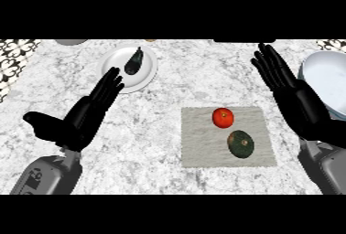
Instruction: Pick the squash from the placemat and place it in the bowl
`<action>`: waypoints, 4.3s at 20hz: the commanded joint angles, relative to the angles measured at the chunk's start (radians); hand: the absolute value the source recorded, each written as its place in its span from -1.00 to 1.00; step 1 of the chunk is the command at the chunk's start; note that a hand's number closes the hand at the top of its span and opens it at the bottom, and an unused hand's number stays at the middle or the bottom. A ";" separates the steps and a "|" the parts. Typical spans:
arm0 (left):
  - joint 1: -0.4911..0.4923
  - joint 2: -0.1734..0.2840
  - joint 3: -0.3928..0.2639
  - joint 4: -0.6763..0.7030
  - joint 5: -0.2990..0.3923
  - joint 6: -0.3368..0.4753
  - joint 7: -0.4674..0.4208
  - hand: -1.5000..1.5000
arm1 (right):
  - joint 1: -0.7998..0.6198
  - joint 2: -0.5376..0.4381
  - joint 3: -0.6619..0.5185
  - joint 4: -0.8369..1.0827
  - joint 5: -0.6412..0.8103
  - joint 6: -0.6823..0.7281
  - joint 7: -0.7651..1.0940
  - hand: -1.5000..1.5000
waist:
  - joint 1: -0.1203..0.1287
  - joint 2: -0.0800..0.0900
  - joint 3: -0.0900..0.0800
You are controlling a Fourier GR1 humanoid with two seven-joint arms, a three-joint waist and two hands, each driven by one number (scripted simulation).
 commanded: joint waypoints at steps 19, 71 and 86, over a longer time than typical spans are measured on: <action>0.122 0.026 -0.052 -0.015 -0.133 -0.074 -0.069 0.00 | 0.192 -0.084 0.084 0.159 0.621 -0.373 0.227 -1.00 | 0.003 0.005 0.003; 0.112 -0.152 0.053 0.090 -0.281 -0.165 -0.103 0.00 | 0.118 0.111 0.220 0.038 0.974 0.372 1.064 -1.00 | -0.007 0.010 0.005; 0.181 -0.179 0.080 0.017 -0.305 -0.229 -0.071 0.00 | 0.064 0.168 0.070 0.303 1.075 0.339 0.691 1.00 | -0.001 0.010 0.006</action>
